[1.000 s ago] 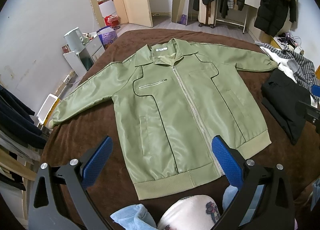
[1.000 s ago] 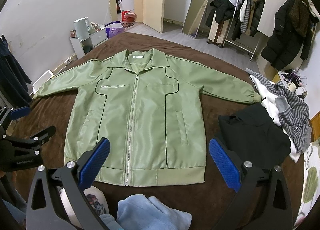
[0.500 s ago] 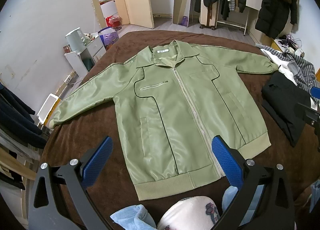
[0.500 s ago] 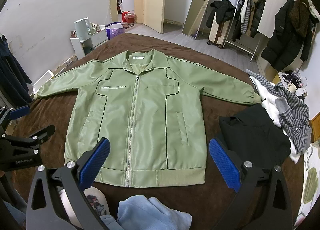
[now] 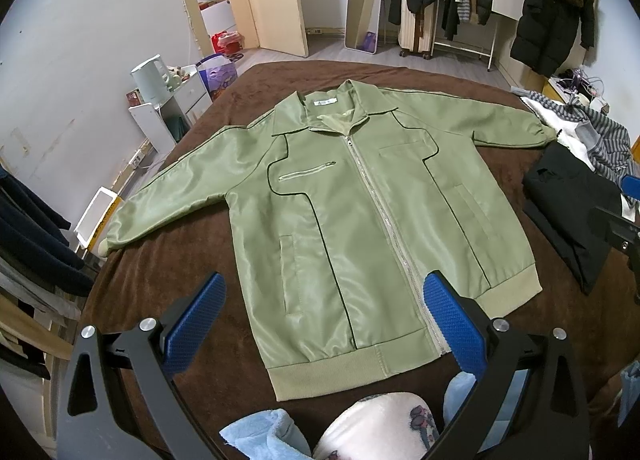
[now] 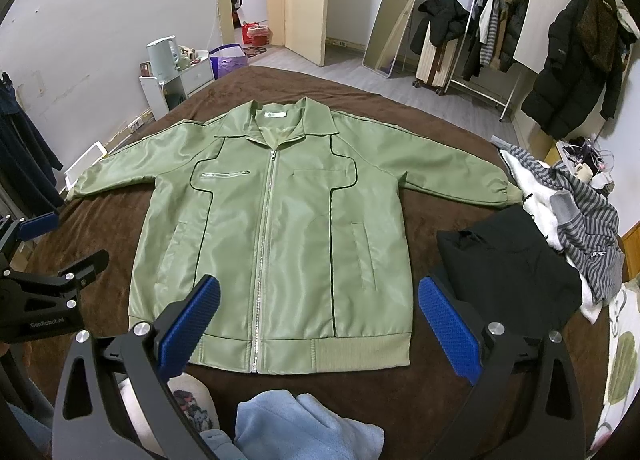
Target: Fold large clothes
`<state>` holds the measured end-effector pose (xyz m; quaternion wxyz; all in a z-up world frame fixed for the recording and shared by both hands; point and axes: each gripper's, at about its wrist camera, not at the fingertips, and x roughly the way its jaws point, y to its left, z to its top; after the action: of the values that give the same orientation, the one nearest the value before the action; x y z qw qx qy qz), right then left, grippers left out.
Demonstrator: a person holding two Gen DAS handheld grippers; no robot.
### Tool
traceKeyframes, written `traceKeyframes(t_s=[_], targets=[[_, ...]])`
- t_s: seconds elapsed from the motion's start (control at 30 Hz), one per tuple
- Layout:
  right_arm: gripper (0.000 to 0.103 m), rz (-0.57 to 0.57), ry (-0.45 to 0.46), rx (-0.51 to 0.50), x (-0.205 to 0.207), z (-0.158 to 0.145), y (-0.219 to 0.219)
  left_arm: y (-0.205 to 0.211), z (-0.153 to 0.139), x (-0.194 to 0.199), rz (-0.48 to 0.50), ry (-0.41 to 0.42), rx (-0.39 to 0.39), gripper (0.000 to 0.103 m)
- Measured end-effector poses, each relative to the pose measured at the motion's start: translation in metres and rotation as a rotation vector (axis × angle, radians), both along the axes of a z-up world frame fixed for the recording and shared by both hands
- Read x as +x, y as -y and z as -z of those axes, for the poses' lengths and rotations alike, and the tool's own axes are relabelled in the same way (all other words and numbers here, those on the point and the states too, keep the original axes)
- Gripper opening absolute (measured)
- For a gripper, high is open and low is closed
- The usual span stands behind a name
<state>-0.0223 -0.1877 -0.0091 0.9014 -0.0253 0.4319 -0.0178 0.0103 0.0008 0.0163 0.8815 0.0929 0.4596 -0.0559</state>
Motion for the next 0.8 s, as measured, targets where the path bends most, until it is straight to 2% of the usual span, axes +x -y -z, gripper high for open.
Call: traceKeyframes(t_s=[0.77, 0.8], targets=[[0.097, 0.005, -0.009, 0.005, -0.0018, 0.0062, 0.007, 0.0054, -0.0065, 0.0024, 0.004, -0.007, -0.006, 0.097], [0.097, 0.005, -0.011, 0.008, -0.0004, 0.0081, 0.0079, 0.0009, 0.0029, 0.0024, 0.002, -0.01, -0.006, 0.097]])
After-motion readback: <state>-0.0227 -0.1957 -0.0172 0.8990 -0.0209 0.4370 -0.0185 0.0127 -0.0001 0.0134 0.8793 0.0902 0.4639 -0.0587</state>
